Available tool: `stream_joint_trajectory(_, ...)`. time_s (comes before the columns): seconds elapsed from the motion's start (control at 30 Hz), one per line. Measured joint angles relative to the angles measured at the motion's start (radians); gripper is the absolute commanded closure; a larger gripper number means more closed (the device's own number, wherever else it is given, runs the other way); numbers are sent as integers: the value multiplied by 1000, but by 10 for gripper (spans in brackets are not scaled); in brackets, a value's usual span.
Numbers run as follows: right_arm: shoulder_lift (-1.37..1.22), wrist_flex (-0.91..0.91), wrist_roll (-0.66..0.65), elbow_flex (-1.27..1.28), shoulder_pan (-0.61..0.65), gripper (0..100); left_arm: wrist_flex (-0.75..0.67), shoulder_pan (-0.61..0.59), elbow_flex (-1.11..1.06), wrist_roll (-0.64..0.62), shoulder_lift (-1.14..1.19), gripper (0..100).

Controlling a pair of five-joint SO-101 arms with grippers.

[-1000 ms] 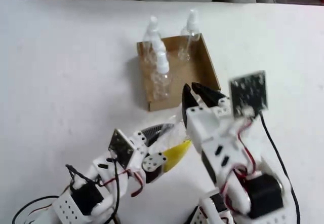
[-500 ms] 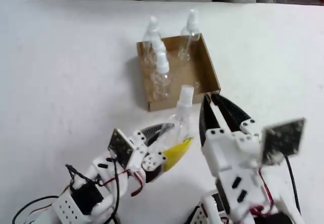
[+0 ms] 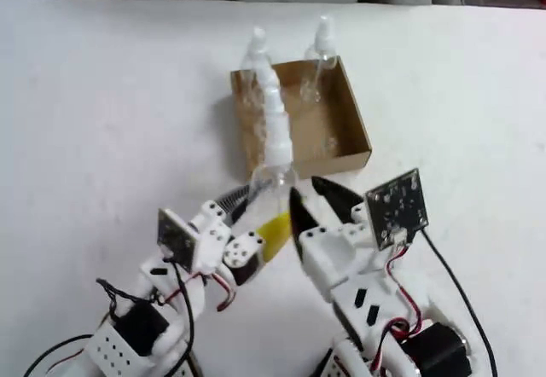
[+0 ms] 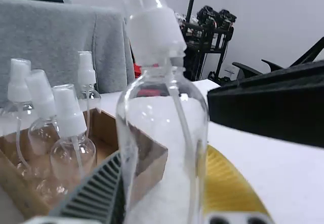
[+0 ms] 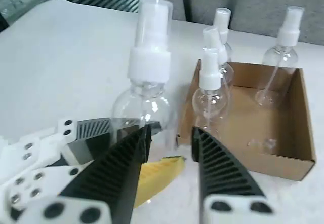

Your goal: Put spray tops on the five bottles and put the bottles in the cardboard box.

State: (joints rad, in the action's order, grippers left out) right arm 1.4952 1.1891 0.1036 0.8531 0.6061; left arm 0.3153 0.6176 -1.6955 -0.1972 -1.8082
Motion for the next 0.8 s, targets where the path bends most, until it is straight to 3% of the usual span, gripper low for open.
stream_joint_trajectory(0.27, 0, -71, 86, 28, 104, 672, -9, -15, 0, 0, 0, 980)
stream_joint_trajectory(0.8, -2, -229, 89, 114, 110, 669, -9, -71, 0, 0, 0, 980)
